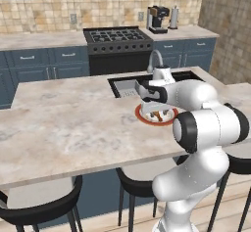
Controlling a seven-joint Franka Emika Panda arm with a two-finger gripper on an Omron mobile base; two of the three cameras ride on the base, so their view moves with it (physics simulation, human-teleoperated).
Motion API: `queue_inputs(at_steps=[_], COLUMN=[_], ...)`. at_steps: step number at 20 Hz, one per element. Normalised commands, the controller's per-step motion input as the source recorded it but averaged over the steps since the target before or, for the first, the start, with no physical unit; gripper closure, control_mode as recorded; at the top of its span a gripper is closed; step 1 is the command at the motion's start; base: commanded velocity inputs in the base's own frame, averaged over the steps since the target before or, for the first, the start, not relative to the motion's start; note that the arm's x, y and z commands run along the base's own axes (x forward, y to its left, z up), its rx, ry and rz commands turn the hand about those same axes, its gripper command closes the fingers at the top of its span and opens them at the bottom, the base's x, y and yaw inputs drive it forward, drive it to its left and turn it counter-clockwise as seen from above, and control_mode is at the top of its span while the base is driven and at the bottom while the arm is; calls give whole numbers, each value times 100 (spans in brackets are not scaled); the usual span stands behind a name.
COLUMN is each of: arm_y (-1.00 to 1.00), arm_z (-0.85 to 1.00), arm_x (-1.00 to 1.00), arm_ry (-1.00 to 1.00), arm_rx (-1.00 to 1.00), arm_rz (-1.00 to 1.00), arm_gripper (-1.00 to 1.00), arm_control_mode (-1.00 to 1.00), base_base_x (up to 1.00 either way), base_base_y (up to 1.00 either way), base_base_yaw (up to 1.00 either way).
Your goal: Take the chicken drumstick from the fridge and place it on the digital scale on the counter by the fridge. Wait a few seconds for a reading, then move it to the plate on the dining counter.
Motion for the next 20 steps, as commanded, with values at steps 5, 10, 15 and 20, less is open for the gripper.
queue_inputs(at_steps=[5, 10, 15, 20], arm_y=[0, 0, 0, 0], arm_z=[6, 87, 98, 65], arm_x=[0, -42, -93, -100], arm_ry=[0, 0, 0, 0], arm_rx=[0, 6, 12, 6], arm_rz=[0, 0, -1, 0], arm_gripper=[-100, -100, -100, -100], arm_control_mode=[-100, -100, -100, -100], base_base_x=[0, 0, 0, 0], base_base_y=[0, 0, 0, 0], base_base_yaw=[0, 0, 0, 0])
